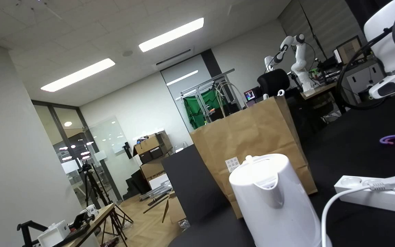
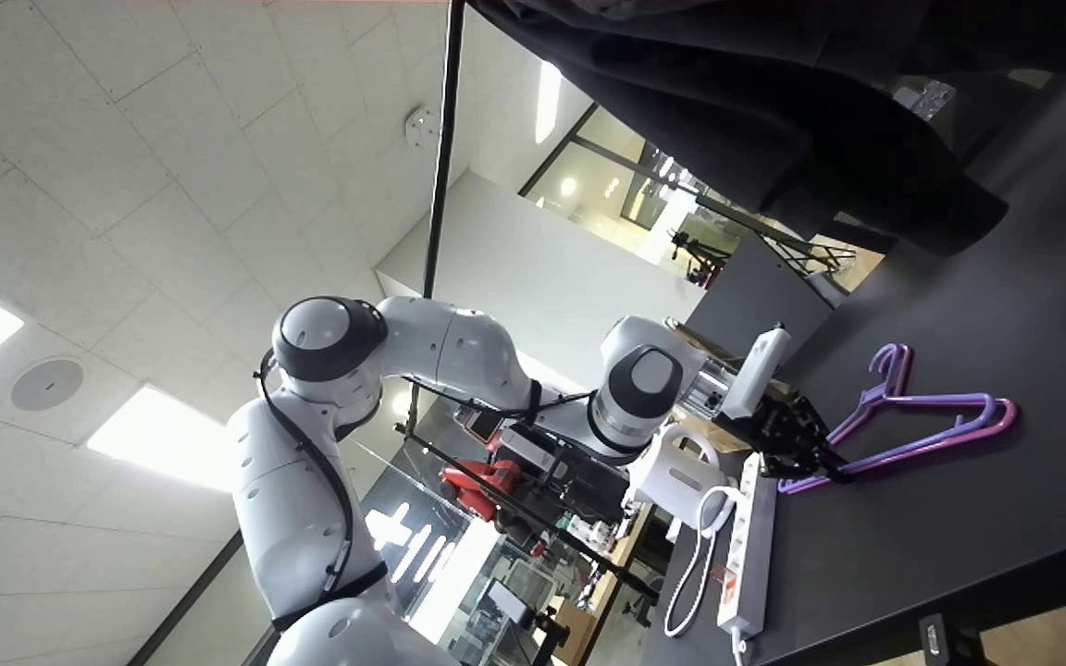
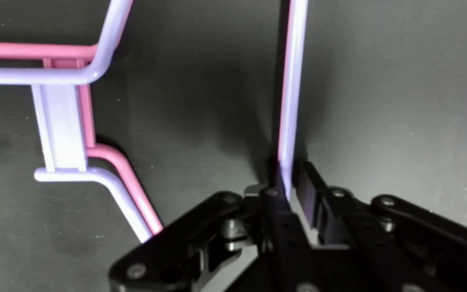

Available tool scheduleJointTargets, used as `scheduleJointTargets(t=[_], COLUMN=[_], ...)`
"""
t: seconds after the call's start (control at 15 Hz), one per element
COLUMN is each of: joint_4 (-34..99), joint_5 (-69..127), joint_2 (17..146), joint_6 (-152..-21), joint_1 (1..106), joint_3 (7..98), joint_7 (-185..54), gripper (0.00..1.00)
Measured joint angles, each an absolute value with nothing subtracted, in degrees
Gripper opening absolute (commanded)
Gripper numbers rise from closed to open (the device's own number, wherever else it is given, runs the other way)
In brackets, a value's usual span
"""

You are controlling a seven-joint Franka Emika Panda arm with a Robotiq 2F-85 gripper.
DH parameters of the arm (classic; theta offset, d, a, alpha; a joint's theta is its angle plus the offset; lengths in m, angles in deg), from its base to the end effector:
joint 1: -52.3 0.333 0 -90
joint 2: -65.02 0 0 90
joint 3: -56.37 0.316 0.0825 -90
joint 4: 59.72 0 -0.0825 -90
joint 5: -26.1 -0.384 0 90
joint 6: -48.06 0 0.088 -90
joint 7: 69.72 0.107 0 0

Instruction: Put the hangers on the bar

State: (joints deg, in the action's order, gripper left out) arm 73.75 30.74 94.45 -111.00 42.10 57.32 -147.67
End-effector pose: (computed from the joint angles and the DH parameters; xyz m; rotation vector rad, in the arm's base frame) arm 0.4936 -0.0760 0.1123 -2.4982 -1.8480 0.0945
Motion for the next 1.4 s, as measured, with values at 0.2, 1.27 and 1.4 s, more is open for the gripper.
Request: scheduleJointTargets(t=[0.2, 1.27, 1.4], joint_4=[73.8, 75.3, 76.9], joint_5=[30.8, 30.3, 27.9], joint_2=[94.3, 88.8, 84.8], joint_6=[-109.9, -113.1, -113.7], joint_1=[42.2, 37.7, 35.3], joint_3=[57.3, 60.4, 63.1], joint_7=[-147.3, -147.7, -151.7], gripper=[0.09, 0.02, 0.02])
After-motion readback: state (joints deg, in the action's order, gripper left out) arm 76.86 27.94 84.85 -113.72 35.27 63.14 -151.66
